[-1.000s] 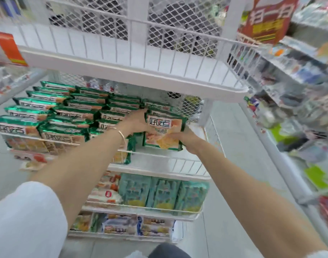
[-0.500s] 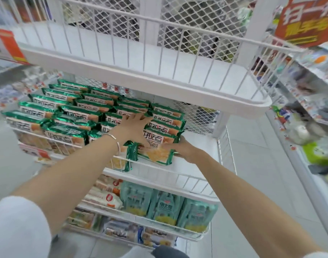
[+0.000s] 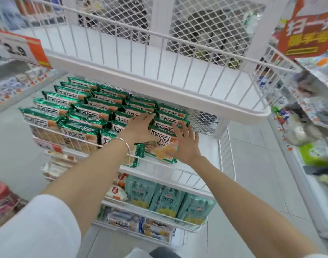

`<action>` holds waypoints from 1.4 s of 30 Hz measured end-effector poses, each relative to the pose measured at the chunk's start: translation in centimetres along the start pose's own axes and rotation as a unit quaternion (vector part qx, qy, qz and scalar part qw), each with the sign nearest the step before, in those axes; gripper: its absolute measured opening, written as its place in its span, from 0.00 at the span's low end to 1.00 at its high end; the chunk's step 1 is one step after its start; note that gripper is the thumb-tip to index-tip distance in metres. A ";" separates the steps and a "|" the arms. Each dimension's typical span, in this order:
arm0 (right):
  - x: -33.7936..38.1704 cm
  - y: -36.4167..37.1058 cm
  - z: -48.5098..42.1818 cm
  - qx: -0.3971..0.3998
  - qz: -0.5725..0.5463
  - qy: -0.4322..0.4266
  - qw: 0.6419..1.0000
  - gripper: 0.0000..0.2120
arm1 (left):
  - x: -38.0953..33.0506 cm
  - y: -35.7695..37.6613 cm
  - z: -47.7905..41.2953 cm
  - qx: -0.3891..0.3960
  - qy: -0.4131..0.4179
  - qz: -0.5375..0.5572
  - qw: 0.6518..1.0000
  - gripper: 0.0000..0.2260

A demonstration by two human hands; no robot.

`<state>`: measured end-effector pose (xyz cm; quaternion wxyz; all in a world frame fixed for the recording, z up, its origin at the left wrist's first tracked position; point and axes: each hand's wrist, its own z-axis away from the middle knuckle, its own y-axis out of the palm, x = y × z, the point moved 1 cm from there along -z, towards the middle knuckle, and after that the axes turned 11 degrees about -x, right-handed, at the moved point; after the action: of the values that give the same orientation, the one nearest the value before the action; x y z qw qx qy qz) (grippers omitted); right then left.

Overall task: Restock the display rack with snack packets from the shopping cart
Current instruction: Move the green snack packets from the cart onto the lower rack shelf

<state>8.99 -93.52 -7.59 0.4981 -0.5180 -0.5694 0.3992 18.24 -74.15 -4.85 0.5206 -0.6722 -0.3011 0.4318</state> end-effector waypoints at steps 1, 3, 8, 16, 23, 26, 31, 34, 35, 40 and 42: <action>0.8 -0.5 0.2 -0.027 -0.009 0.000 1.000 0.46 | 0.7 -1.0 0.8 -0.026 -0.014 0.032 0.999 0.42; 3.3 -1.3 0.7 -0.080 -0.021 -0.011 0.997 0.41 | 2.8 -2.9 3.0 -0.091 -0.043 0.064 0.993 0.33; 13.9 -2.0 1.2 -0.098 -0.074 -0.085 0.989 0.36 | 12.7 -6.7 11.6 -0.194 -0.162 0.071 0.965 0.23; 37.3 4.9 4.8 -0.017 -0.076 -0.207 0.975 0.39 | 32.1 -8.6 33.3 -0.162 -0.358 0.058 0.918 0.22; 55.0 11.7 11.5 0.118 -0.127 -0.280 0.944 0.37 | 42.3 -10.2 50.3 -0.145 -0.478 0.042 0.865 0.17; 60.2 14.5 12.9 0.175 -0.106 -0.320 0.925 0.37 | 44.9 -10.2 55.0 -0.157 -0.512 0.046 0.843 0.15; 67.5 17.3 13.4 0.251 -0.114 -0.358 0.892 0.36 | 48.7 -10.0 60.3 -0.165 -0.597 0.088 0.780 0.16; 72.2 18.8 12.6 0.294 -0.135 -0.350 0.879 0.34 | 50.7 -10.0 61.8 -0.183 -0.638 0.114 0.739 0.17; 73.9 19.1 12.4 0.322 -0.166 -0.328 0.872 0.33 | 51.1 -10.2 62.0 -0.190 -0.649 0.118 0.727 0.17; 82.5 20.9 11.8 0.435 -0.261 -0.213 0.835 0.37 | 53.5 -10.3 62.1 -0.235 -0.711 0.183 0.637 0.16; 85.3 21.9 11.6 0.432 -0.270 -0.218 0.833 0.40 | 54.0 -10.4 61.6 -0.251 -0.723 0.213 0.607 0.15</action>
<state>4.61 -5.42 -17.85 0.6220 0.0240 -0.5501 0.5568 -12.30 2.03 -14.49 -0.1627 -0.2905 -0.5248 0.7834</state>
